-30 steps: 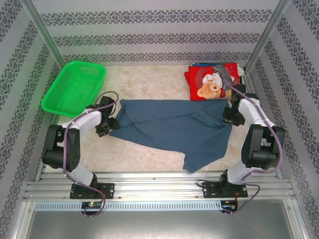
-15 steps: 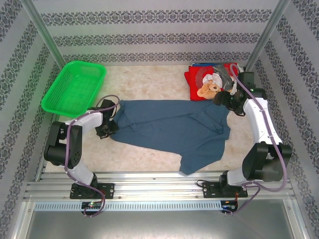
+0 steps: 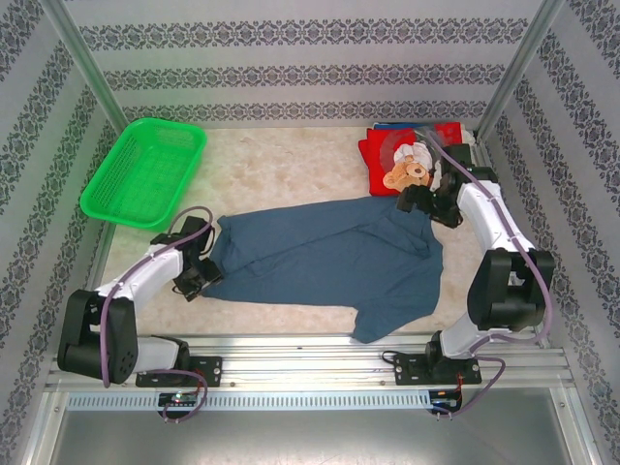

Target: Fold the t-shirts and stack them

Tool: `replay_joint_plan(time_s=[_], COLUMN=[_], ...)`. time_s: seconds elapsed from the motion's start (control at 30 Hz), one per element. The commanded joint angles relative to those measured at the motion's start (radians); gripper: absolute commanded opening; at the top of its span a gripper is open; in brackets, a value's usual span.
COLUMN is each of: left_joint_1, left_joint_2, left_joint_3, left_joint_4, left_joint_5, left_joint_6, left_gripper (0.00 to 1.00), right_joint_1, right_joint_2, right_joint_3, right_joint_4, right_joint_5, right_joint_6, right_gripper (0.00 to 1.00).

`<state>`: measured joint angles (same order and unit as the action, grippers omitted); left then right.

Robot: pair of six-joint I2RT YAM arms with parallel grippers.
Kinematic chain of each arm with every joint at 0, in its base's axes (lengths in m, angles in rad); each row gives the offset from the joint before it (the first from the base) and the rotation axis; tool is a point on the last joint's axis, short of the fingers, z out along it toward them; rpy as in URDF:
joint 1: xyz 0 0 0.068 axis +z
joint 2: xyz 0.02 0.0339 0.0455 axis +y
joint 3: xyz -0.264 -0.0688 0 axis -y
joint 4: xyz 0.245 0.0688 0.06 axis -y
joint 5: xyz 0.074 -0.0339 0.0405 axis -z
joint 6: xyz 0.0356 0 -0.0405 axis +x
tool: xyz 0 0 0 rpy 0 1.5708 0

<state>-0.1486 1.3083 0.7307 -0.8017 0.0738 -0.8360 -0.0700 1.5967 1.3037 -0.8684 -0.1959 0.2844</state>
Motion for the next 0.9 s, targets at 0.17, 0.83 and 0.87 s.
replay_joint_plan(time_s=[0.17, 0.83, 0.87], left_joint_1=[-0.048, -0.164, -0.168], left_joint_2=[0.0, 0.31, 0.317], left_joint_3=[0.32, 0.302, 0.298], left_joint_4=[-0.052, 0.169, 0.173], left_joint_5=[0.019, 0.113, 0.117], left_joint_6=[0.068, 0.141, 0.133], left_gripper=[0.7, 0.68, 0.68], right_joint_1=[-0.009, -0.009, -0.012], right_joint_2=[0.011, 0.042, 0.041], right_joint_3=[-0.086, -0.233, -0.246], right_joint_4=[-0.048, 0.002, 0.016], right_joint_5=[-0.043, -0.046, -0.047], right_joint_6=[0.019, 0.083, 0.09], right_gripper=[0.9, 0.74, 0.74])
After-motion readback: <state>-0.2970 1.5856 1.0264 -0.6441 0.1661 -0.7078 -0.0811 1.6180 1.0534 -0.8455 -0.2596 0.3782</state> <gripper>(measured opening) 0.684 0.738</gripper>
